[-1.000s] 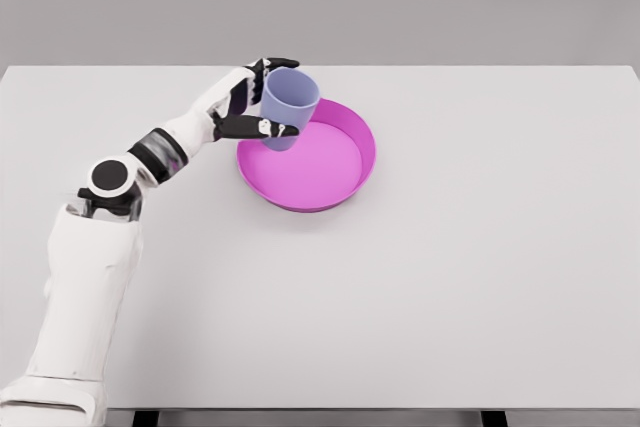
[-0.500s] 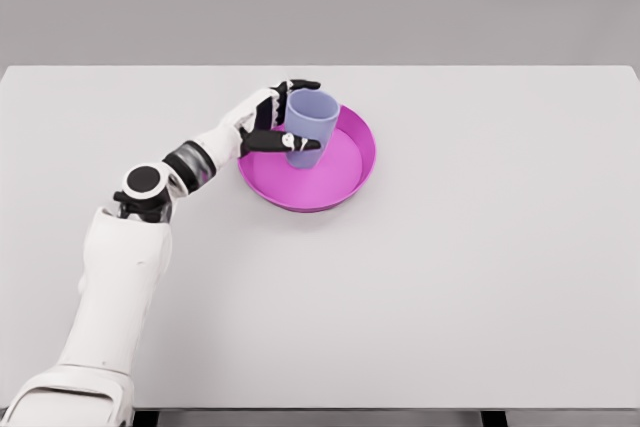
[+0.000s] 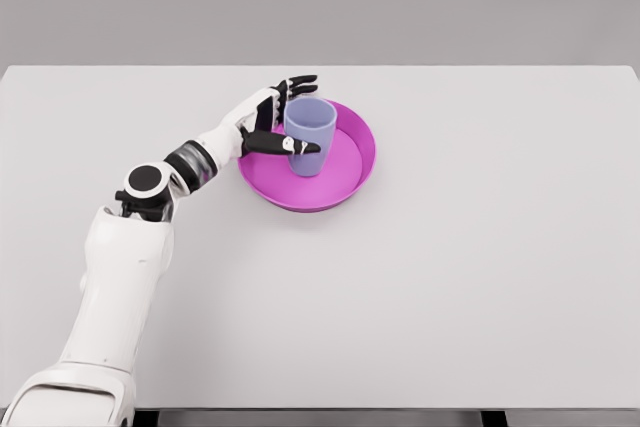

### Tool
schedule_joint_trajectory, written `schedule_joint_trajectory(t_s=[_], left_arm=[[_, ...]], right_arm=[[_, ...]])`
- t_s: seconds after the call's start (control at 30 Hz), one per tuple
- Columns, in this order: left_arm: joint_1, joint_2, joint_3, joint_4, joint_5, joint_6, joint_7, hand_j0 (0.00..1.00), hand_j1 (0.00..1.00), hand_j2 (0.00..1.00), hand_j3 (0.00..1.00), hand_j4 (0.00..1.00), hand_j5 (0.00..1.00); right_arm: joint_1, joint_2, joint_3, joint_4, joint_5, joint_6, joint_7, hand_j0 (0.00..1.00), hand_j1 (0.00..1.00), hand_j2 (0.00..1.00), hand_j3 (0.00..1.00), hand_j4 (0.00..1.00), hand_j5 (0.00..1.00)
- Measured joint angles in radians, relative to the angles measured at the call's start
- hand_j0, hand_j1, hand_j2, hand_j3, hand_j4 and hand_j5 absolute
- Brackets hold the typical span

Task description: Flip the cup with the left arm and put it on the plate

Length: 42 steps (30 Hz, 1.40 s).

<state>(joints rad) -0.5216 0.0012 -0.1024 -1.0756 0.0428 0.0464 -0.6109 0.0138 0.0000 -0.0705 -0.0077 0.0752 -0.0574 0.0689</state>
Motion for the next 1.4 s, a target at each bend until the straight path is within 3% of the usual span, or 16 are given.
schedule_joint_trajectory(t_s=[1.0,1.4], left_arm=[[0.04,0.056,0.062,-0.065,0.001,0.0,0.0,1.0,1.0,1.0,1.0,1.0,1.0],[0.049,0.14,0.079,-0.078,0.003,0.006,0.0,1.0,1.0,1.0,1.0,1.0,1.0]], right_arm=[[0.0,0.0,0.0,0.0,0.0,0.0,0.0,1.0,1.0,1.0,1.0,1.0,1.0],[0.0,0.0,0.0,0.0,0.0,0.0,0.0,1.0,1.0,1.0,1.0,1.0,1.0]])
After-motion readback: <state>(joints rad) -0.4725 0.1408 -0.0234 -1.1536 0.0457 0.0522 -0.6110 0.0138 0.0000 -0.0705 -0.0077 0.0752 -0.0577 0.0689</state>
